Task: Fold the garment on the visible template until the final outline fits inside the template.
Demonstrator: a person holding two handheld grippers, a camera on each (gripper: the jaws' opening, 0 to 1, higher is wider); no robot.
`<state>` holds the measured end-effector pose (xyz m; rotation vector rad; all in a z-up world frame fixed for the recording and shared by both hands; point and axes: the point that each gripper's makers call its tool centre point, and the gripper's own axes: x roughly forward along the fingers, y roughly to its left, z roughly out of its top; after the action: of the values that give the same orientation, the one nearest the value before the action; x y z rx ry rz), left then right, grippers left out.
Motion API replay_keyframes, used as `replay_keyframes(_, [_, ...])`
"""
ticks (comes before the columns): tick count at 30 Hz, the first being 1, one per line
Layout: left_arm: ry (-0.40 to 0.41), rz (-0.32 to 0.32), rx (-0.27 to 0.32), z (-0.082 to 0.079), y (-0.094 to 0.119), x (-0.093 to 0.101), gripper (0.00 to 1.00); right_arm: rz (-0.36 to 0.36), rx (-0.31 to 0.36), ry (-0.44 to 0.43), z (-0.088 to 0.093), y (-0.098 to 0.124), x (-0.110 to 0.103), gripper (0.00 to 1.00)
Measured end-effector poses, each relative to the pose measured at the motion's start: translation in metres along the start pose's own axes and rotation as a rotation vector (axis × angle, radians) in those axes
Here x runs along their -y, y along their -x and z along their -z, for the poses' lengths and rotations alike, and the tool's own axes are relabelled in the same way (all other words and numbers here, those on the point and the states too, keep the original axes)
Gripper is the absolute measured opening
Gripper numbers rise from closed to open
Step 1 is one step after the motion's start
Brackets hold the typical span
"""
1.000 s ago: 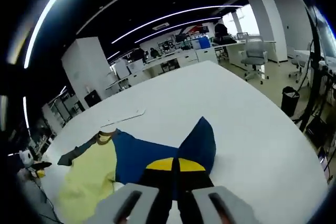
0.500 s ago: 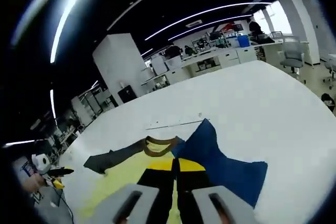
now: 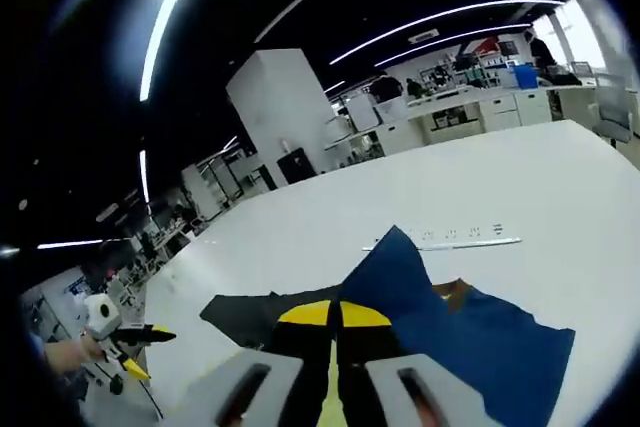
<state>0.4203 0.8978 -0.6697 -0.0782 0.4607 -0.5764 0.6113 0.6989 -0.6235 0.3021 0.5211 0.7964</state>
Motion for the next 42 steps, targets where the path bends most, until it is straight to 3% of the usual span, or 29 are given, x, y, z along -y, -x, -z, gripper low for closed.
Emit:
replay_keyframes(7, [0.010,-0.001,-0.003,0.004,-0.001,0.001,0.65,-0.065,-0.026,0.024,0.009,-0.036,-0.038,0.00])
replay_keyframes(12, [0.014,-0.009,-0.005,0.005,0.003,-0.002,0.64,-0.099,-0.097,0.051,0.035,-0.062,-0.055,0.00])
replay_keyframes(23, [0.041,-0.036,-0.014,0.014,0.012,-0.013,0.63,-0.079,-0.228,0.040,0.096,-0.092,-0.048,0.00])
replay_keyframes(33, [0.064,-0.052,-0.033,0.023,0.017,-0.022,0.63,-0.093,-0.272,0.006,0.121,-0.111,-0.053,0.00])
replay_keyframes(42, [0.084,-0.058,-0.035,0.026,0.015,-0.025,0.63,-0.097,-0.302,0.004,0.132,-0.116,-0.054,0.00])
